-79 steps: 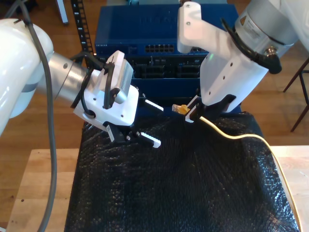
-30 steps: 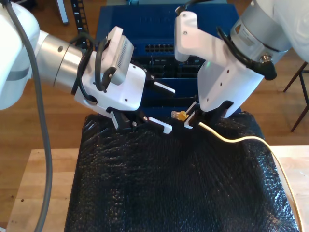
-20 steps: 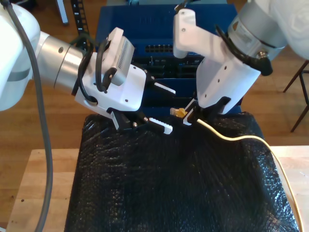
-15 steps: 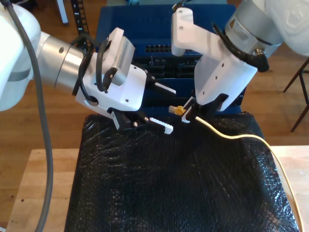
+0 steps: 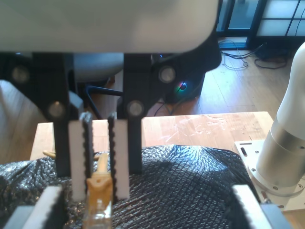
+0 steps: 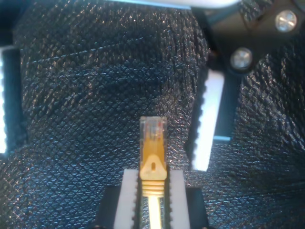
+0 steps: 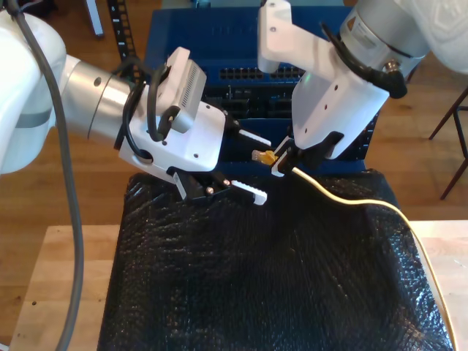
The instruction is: Grab the cable and plug it in
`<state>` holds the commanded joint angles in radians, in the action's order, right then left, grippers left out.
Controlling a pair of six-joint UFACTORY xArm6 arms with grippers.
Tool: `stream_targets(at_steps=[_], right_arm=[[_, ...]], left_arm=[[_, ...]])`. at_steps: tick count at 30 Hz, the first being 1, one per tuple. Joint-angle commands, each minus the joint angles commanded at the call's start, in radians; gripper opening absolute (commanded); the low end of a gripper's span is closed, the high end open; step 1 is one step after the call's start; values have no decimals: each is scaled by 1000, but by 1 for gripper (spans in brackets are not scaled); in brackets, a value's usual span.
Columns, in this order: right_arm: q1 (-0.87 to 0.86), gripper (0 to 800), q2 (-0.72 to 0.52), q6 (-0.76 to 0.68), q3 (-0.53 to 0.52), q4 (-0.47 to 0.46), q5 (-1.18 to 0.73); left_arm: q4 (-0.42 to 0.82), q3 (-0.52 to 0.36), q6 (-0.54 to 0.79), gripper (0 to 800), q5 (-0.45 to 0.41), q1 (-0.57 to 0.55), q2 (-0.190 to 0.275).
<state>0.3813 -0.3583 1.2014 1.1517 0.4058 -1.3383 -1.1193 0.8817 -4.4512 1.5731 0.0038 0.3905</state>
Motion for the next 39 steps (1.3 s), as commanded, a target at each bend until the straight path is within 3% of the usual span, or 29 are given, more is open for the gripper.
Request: stream_targets(at_steps=[20, 23, 39], right_arm=[[-3, 4, -2, 0, -5, 5, -2], [-3, 4, -2, 0, -6, 5, -3], [-2, 4, -2, 2, -8, 5, -3]], left_arm=[[-2, -14, 5, 551, -38, 6, 3], [-3, -17, 5, 483, -55, 8, 5], [-31, -21, 21, 482, -55, 11, 8]])
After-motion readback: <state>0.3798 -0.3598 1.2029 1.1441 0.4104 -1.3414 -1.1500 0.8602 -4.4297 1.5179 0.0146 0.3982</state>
